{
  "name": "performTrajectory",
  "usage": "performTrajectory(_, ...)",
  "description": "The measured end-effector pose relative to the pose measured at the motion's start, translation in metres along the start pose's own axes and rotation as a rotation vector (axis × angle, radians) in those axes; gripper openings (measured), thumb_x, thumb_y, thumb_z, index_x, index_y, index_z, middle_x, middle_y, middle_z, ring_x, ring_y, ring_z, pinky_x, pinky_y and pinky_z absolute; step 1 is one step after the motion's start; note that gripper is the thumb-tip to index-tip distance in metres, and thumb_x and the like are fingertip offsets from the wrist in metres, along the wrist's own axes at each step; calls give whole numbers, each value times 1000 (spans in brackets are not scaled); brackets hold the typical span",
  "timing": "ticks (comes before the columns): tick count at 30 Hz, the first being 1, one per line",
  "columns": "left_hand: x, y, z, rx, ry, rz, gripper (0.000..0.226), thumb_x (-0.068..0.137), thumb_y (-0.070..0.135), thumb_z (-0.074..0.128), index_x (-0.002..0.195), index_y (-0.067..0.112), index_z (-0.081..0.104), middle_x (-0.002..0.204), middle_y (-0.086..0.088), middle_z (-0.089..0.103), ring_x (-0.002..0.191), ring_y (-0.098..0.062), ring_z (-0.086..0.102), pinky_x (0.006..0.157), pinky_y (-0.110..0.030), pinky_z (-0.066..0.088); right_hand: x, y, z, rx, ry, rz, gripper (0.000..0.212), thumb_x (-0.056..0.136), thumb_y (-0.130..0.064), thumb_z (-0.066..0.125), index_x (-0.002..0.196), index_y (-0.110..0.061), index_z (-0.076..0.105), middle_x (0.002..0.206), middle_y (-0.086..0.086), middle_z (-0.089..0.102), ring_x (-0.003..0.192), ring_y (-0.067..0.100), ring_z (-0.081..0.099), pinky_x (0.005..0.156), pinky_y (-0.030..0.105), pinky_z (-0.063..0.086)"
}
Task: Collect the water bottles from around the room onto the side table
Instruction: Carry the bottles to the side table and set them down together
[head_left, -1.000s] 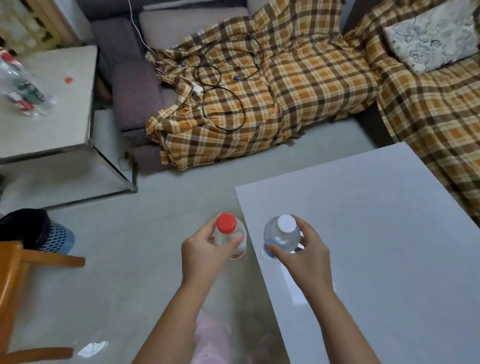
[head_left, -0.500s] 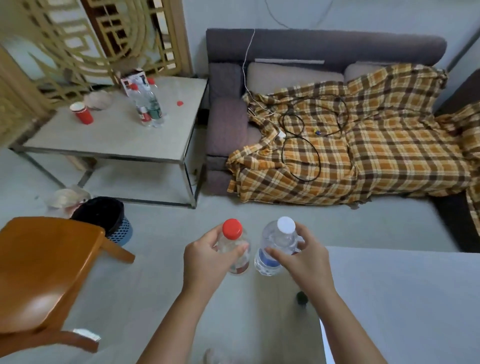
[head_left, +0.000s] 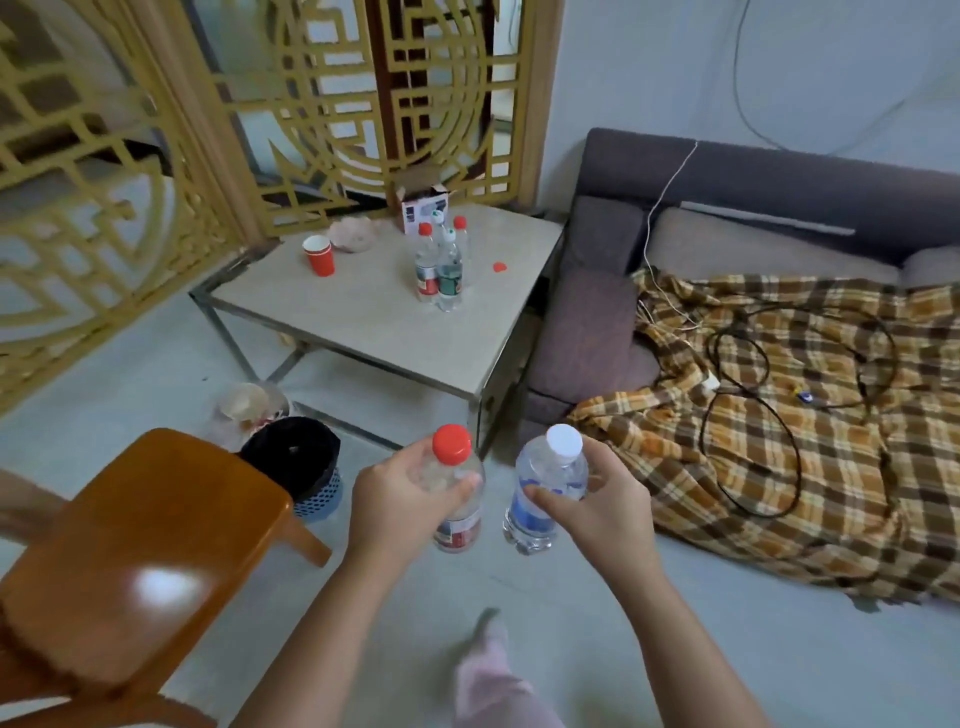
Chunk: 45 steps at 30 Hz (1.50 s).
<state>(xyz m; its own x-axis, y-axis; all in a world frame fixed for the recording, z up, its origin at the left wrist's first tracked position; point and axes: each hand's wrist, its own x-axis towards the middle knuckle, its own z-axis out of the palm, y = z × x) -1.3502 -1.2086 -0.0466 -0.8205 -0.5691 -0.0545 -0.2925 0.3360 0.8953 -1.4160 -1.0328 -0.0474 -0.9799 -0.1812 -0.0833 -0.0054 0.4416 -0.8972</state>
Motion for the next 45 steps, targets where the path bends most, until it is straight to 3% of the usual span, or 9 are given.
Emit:
performTrajectory(3,46,8,2,-33,65,-4,35,62,22,82,77,46,62,76,19,68,82,-7,65,77,-30,53,58,-11,16,-11,-60,-38,58,60,-27,83,112,-32,57,104,-11,65,96,9,59,82,25,47)
performTrajectory(8,112,17,3,5,169,-16,33,63,21,82,63,44,59,64,15,66,74,-14,65,69,-27,50,137,-34,36,-11,-142,-86,58,61,-26,83,112,-30,56,104,-11,64,93,7,59,83,26,48)
performTrajectory(15,195,20,0,10,210,-55,25,64,20,81,81,32,67,73,8,67,81,-20,66,75,-34,51,218,-52,69,-33,-186,-109,61,61,-26,83,116,-26,57,109,-5,65,96,11,60,85,28,49)
performTrajectory(20,259,7,-6,7,181,-81,25,66,21,79,87,31,67,78,13,67,82,-10,63,67,-18,45,271,-60,101,-38,-186,-77,61,60,-26,84,115,-27,57,109,-6,65,98,13,60,87,33,50)
performTrajectory(28,393,-24,-19,31,76,-75,23,66,26,79,78,39,64,76,14,69,80,-12,64,72,-25,49,365,-70,183,-31,-123,94,66,60,-22,84,119,-25,53,108,-8,59,100,15,57,90,38,50)
performTrajectory(35,514,-51,-20,59,-71,-95,27,64,27,82,88,25,69,73,13,67,68,-7,59,55,-1,37,444,-75,251,-32,19,202,64,60,-21,84,117,-22,55,109,-4,61,101,17,57,88,34,48)
performTrajectory(41,589,-80,2,116,-140,-143,37,61,31,82,95,25,68,81,12,71,78,-13,64,71,-21,48,502,-70,285,-3,36,272,61,59,-19,84,112,-24,54,107,-3,61,94,13,57,83,27,47)
performTrajectory(43,609,-86,11,133,-157,-145,39,61,30,83,97,24,68,83,10,71,79,-14,65,72,-23,49,521,-70,290,18,24,271,50,61,-13,83,94,-35,53,93,-11,60,81,2,56,71,12,42)
performTrajectory(45,623,-90,20,142,-155,-151,41,61,26,84,99,22,68,82,11,69,78,-13,64,71,-21,47,537,-71,294,25,6,268,52,62,-9,82,76,-43,45,78,-22,54,69,-7,54,60,9,42)
